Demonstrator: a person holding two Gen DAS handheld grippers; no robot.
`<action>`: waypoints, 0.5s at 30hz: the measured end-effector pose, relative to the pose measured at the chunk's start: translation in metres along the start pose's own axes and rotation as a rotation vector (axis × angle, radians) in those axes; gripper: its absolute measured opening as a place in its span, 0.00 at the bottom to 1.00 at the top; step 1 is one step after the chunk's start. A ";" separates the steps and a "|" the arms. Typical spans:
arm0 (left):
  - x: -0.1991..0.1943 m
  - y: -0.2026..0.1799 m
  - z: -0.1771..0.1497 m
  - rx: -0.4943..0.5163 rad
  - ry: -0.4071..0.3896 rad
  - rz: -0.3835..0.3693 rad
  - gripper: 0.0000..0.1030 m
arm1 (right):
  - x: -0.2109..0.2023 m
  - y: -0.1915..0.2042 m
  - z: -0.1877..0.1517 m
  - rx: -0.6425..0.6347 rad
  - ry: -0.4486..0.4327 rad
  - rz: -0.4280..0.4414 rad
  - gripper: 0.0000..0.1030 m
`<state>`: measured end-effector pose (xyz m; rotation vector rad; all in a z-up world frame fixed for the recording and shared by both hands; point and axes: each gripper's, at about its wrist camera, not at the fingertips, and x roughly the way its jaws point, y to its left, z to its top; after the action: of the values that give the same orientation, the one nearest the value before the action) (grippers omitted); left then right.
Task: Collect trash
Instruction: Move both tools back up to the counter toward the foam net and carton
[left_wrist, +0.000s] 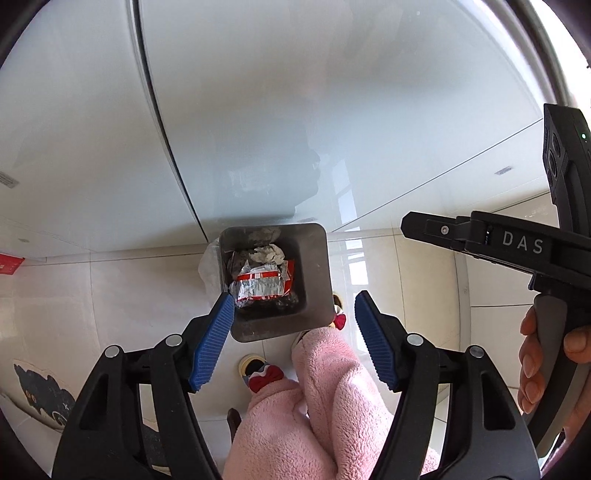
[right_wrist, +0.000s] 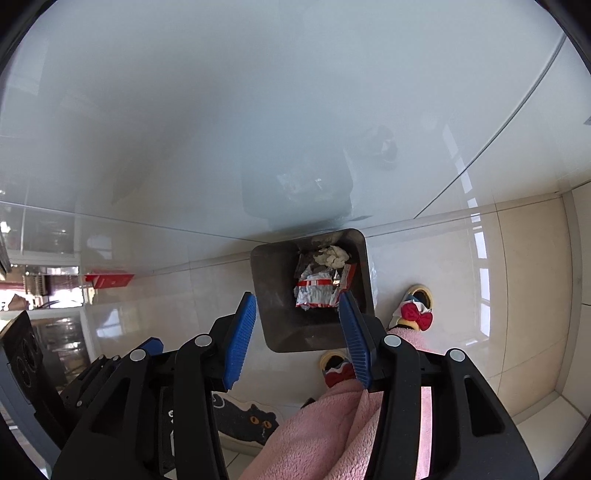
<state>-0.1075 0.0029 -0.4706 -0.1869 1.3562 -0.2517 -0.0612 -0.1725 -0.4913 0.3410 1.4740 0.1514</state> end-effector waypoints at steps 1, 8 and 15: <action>-0.011 -0.002 0.002 0.004 -0.013 0.000 0.64 | -0.012 0.002 -0.001 0.000 -0.012 0.001 0.47; -0.093 -0.023 0.009 0.053 -0.124 0.016 0.67 | -0.107 0.018 -0.014 -0.039 -0.134 0.015 0.48; -0.167 -0.039 0.037 0.072 -0.272 0.023 0.69 | -0.200 0.034 -0.002 -0.087 -0.302 0.033 0.49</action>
<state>-0.1062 0.0126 -0.2952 -0.1396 1.0772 -0.2463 -0.0791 -0.2015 -0.2914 0.3032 1.1605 0.1822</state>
